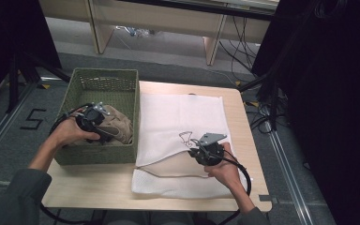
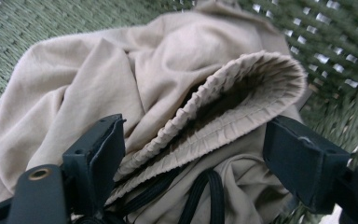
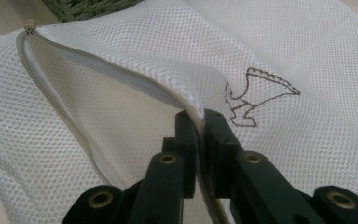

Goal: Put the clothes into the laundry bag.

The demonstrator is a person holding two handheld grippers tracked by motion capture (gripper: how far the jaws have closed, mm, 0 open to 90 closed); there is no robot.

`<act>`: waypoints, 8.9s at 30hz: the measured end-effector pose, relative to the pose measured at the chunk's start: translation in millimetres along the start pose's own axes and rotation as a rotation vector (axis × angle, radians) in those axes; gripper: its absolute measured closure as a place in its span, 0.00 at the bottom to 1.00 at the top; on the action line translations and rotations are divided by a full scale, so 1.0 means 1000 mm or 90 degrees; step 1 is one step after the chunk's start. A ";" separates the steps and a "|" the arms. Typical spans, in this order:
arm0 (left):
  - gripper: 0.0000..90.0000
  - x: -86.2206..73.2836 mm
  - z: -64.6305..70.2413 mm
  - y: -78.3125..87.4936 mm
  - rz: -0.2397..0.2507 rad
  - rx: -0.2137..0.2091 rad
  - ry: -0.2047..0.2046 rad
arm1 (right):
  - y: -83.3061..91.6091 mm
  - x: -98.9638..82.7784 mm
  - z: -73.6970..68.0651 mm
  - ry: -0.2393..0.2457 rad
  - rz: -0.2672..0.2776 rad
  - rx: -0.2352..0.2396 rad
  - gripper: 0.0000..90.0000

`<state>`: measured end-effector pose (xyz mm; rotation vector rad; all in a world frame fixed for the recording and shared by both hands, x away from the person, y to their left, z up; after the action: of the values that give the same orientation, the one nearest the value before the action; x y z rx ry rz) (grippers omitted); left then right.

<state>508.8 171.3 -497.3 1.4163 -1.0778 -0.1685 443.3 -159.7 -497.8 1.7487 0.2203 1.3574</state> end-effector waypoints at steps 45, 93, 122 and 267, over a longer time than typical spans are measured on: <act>0.24 -0.012 -0.006 -0.061 -0.051 0.026 0.046 | 0.000 -0.001 0.000 0.007 -0.008 -0.002 0.95; 0.77 0.036 -0.010 0.124 0.316 -0.001 0.276 | 0.005 0.005 0.000 -0.006 0.010 -0.007 0.96; 0.76 0.040 0.139 0.196 0.369 -0.169 0.132 | 0.007 0.007 0.000 -0.015 0.018 -0.011 0.96; 0.58 0.057 0.098 0.020 0.156 -0.059 0.226 | 0.030 0.021 0.006 0.000 0.054 -0.026 0.97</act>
<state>463.4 68.5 -472.3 1.1656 -0.9242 0.2018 445.6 -167.2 -461.7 1.7411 0.1188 1.4122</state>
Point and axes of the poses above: each handheld gripper's, and its own axes: y roughly backward along the jaws, x roughly out of its top, z roughly to its right, the point moved 9 cm from there along -y, roughly forward along the jaws, and after that the axes turned 8 degrees about x, right-handed, at the moved point
